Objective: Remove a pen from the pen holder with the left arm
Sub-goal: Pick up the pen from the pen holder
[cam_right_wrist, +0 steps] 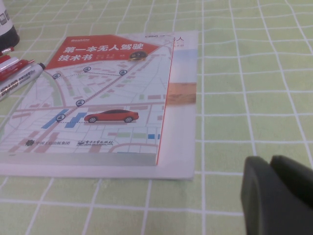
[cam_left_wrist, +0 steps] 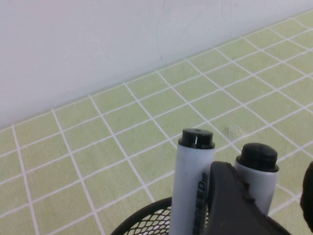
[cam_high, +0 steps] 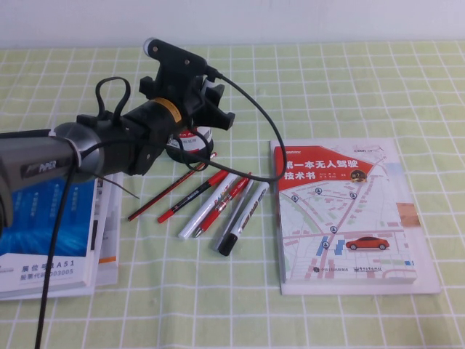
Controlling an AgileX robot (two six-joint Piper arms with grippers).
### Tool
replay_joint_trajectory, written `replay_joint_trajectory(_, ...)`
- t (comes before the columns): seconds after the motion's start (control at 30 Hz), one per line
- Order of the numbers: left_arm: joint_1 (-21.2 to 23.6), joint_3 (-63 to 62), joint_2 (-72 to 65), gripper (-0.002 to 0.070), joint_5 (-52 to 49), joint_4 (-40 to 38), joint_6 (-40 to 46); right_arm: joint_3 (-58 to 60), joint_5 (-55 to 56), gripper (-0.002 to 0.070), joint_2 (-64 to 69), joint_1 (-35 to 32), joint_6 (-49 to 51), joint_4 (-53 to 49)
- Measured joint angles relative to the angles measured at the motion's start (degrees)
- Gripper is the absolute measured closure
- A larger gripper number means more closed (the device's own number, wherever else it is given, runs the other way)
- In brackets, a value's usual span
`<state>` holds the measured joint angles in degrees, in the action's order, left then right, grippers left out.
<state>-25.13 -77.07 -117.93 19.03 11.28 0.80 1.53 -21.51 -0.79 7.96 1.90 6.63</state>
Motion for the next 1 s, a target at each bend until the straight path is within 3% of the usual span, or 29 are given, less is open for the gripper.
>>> replay_joint_trajectory(0.37, 0.0, -0.04, -1.16, 0.0393, 1.01, 0.0, -0.19, 0.0, 0.0, 0.069, 0.0, 0.0, 0.0, 0.0)
replay_joint_trajectory(0.73, 0.0, -0.13, -1.26, 0.0553, 1.54, 0.11, -0.42, 0.0, 0.0, 0.069, 0.0, 0.0, 0.0, 0.0)
replay_joint_trajectory(1.0, 0.0, -0.13, 0.31, 0.0561, -2.63, 0.18, -0.42, 0.0, 0.0, 0.069, 0.0, 0.0, 0.0, 0.0)
